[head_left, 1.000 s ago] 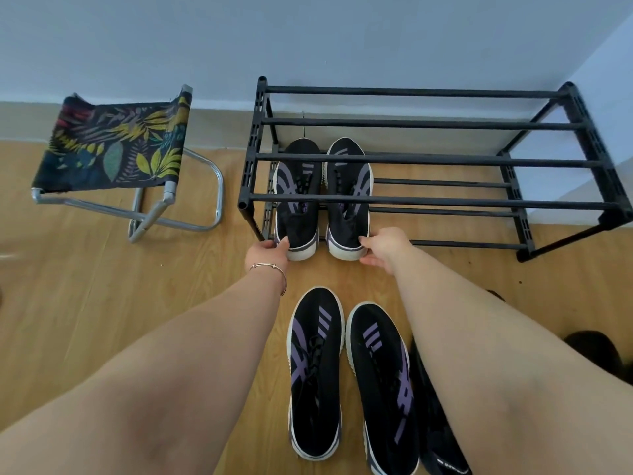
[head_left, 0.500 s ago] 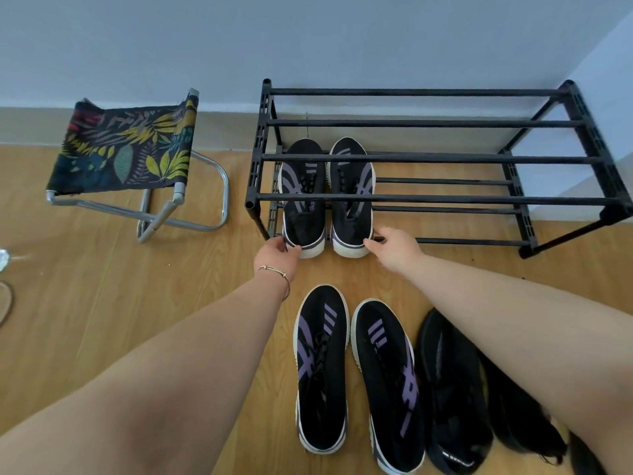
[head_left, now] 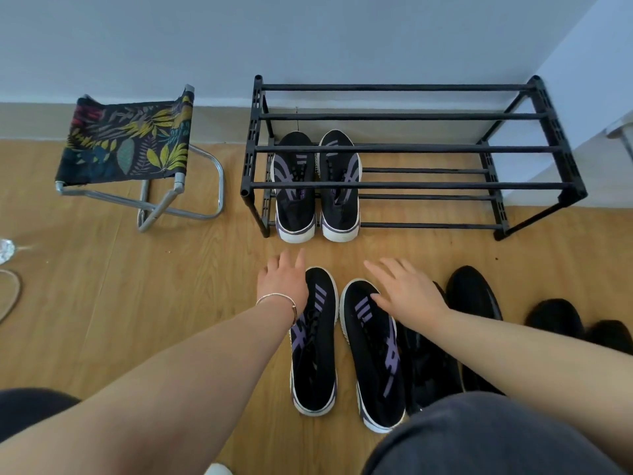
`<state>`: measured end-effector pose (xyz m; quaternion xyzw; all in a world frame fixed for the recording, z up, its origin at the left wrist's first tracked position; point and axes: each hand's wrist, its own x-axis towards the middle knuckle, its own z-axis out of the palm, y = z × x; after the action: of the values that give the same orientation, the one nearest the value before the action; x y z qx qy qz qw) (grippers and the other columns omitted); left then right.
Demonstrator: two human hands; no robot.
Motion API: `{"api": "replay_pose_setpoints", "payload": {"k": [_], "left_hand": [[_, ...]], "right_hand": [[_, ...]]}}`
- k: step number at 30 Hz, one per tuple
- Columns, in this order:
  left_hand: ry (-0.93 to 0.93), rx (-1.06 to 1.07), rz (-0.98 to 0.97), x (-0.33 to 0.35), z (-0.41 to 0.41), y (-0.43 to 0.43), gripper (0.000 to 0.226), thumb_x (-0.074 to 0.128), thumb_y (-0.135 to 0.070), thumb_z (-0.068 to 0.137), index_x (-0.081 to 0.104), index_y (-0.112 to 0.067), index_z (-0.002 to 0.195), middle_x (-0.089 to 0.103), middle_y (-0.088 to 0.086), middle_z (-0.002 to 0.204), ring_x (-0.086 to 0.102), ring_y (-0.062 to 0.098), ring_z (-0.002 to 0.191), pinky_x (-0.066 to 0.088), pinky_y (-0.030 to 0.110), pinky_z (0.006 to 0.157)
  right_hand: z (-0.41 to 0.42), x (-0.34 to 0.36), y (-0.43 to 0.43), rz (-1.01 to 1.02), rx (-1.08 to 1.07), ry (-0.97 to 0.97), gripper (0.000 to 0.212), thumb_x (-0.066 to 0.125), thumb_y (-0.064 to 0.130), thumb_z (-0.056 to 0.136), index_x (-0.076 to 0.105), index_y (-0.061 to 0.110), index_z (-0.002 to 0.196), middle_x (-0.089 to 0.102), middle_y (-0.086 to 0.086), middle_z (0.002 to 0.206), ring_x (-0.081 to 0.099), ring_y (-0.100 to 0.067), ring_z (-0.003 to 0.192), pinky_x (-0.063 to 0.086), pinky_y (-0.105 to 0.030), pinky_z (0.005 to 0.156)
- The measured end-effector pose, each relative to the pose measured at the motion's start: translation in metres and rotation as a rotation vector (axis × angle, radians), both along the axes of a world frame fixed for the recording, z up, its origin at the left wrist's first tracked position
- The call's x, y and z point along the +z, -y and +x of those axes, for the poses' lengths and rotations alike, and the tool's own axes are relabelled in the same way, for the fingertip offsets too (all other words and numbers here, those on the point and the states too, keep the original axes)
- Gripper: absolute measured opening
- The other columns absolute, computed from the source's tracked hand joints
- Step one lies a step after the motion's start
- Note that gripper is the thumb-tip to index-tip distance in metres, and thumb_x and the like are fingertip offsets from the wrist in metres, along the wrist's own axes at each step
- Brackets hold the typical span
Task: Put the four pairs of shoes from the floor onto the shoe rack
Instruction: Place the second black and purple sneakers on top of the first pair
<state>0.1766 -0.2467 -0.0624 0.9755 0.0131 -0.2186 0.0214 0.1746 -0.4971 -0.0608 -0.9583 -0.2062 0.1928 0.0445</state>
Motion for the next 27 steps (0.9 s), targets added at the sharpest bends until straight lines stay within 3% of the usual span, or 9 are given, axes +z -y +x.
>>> {"api": "replay_pose_setpoints", "payload": {"k": [3,7,11,18,27], "left_hand": [[-0.041,-0.040,0.011,-0.004,-0.025,0.007,0.070,0.058,-0.026,0.093,0.022,-0.021,0.154,0.036,0.010,0.152,0.037,0.033,0.137,0.040,0.043,0.106],[-0.149,-0.016,-0.007,-0.010,-0.063,0.010,0.072,0.050,-0.035,0.098,0.013,-0.022,0.158,0.029,0.008,0.157,0.031,0.031,0.141,0.039,0.042,0.108],[-0.209,0.072,-0.020,-0.018,-0.089,0.005,0.069,0.049,-0.039,0.097,0.016,-0.023,0.156,0.035,0.008,0.152,0.039,0.030,0.134,0.043,0.040,0.103],[-0.316,0.406,-0.227,-0.032,-0.101,-0.003,0.051,0.053,-0.035,0.098,0.035,-0.010,0.138,0.050,0.018,0.131,0.055,0.037,0.115,0.049,0.045,0.092],[-0.374,0.629,-0.466,-0.030,-0.106,0.002,0.051,0.050,-0.026,0.102,0.033,-0.012,0.149,0.065,0.019,0.122,0.061,0.039,0.111,0.048,0.040,0.087]], "right_hand": [[-0.032,-0.012,0.014,-0.029,0.035,-0.018,0.066,0.061,0.037,0.093,0.039,0.021,0.153,0.057,-0.009,0.138,0.056,-0.031,0.118,0.055,-0.042,0.089],[-0.072,-0.021,0.032,0.039,-0.022,-0.153,0.067,0.055,0.039,0.099,0.030,0.022,0.158,0.048,-0.006,0.150,0.048,-0.029,0.133,0.048,-0.041,0.104],[-0.092,-0.020,0.041,0.054,-0.069,-0.193,0.072,0.052,0.046,0.099,0.024,0.019,0.159,0.048,-0.002,0.150,0.045,-0.021,0.135,0.044,-0.035,0.109],[-0.104,-0.028,0.030,-0.052,-0.099,-0.184,0.064,0.056,0.056,0.093,0.065,0.004,0.129,0.054,-0.012,0.143,0.044,-0.029,0.135,0.040,-0.040,0.112],[-0.104,-0.029,0.014,-0.001,-0.181,-0.187,0.047,0.066,0.040,0.093,0.070,-0.001,0.115,0.060,-0.013,0.125,0.048,-0.032,0.122,0.045,-0.044,0.103]]}}
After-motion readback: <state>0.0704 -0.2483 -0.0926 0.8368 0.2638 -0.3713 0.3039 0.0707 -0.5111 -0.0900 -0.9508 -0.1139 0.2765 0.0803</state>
